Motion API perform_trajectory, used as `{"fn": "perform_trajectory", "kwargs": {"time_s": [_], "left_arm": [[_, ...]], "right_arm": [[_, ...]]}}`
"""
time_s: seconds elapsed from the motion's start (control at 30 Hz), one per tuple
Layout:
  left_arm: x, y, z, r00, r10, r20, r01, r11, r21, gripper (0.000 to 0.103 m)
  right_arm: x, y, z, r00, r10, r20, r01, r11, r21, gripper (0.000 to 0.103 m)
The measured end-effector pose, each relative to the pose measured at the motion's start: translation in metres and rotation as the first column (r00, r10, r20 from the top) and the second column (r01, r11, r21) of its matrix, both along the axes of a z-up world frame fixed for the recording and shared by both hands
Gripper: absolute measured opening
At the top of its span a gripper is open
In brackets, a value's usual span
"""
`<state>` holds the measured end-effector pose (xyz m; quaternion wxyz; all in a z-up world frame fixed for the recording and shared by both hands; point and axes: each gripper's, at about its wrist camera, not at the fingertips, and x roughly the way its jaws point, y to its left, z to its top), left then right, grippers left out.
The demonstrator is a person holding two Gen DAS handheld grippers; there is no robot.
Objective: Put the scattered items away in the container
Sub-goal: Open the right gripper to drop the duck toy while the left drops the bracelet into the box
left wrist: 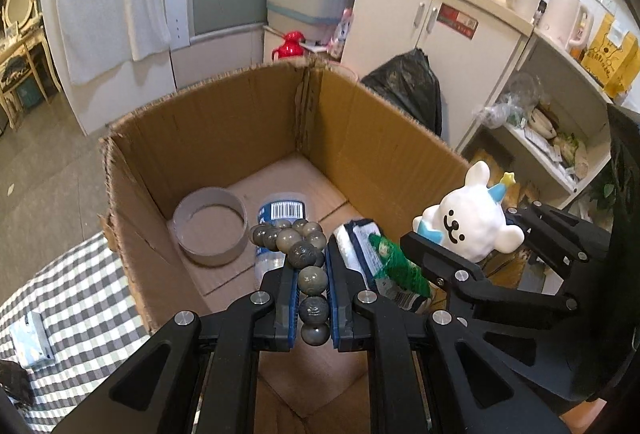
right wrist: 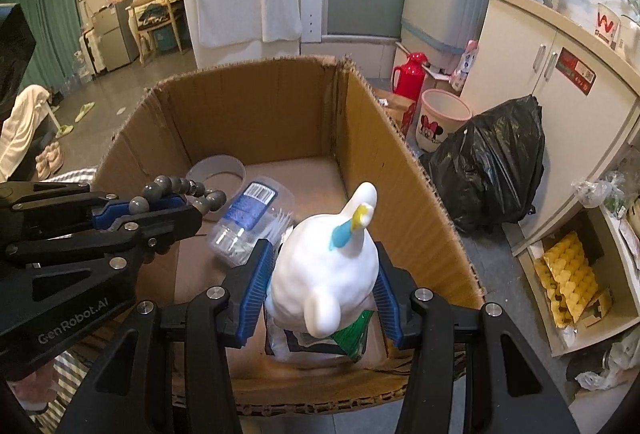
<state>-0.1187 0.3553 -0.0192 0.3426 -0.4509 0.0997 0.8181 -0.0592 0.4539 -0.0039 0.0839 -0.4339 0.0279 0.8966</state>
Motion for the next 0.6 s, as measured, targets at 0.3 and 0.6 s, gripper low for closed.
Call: {"fn": "perform_trajectory", "kwargs": {"time_s": [0.3,0.6], "left_arm": [[-0.006,0.002,-0.01,0.999,0.01,0.031,-0.01,1.0,-0.021,0.011],[-0.005,-0.005,0.0,1.0,0.021,0.009,-0.021,1.0,-0.003,0.013]], "right_arm": [[-0.002,0.001,-0.003,1.0,0.003,0.016,-0.003,1.0,0.0,0.048],[0.0,-0.006,0.009,1.0,-0.004,-0.02,0.004,1.0,0.01,0.048]]}}
